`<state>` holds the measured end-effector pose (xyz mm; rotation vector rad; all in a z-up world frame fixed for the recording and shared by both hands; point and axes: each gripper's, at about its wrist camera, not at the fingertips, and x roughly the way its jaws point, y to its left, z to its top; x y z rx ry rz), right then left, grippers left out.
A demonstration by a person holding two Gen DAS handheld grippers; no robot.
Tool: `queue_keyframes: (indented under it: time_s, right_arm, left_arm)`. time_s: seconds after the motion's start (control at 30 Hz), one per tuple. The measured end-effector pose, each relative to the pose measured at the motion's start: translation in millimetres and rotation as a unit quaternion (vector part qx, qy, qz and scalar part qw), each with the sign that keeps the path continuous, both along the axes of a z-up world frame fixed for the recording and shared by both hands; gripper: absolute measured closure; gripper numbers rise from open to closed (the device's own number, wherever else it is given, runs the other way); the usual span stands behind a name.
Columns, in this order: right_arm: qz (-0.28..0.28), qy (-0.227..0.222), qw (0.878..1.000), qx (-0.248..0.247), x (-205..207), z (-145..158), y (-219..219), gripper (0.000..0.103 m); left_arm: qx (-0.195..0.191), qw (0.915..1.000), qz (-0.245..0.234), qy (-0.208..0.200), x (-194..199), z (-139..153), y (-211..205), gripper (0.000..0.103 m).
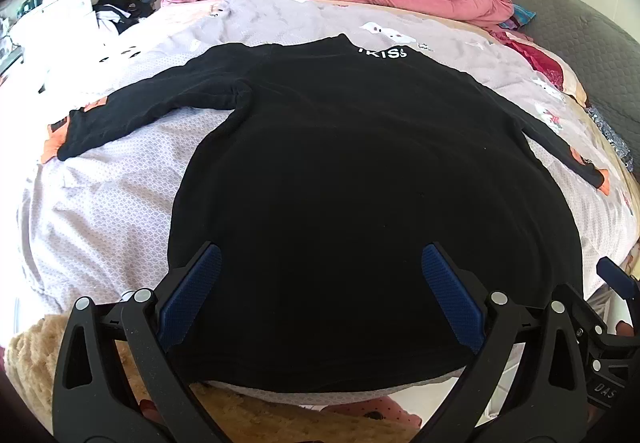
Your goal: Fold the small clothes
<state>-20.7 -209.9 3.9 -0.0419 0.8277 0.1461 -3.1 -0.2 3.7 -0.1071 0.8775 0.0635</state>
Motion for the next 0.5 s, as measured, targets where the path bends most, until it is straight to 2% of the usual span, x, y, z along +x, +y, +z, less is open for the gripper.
queue_keyframes:
  time_s: [0.5]
  right_arm:
    - [-0.001,0.001,1.0,0.002,0.0,-0.4,-0.9,0.004]
  left_arm:
    - [0.003,1.0,0.0,-0.003,0.6,1.5,1.2,0.009]
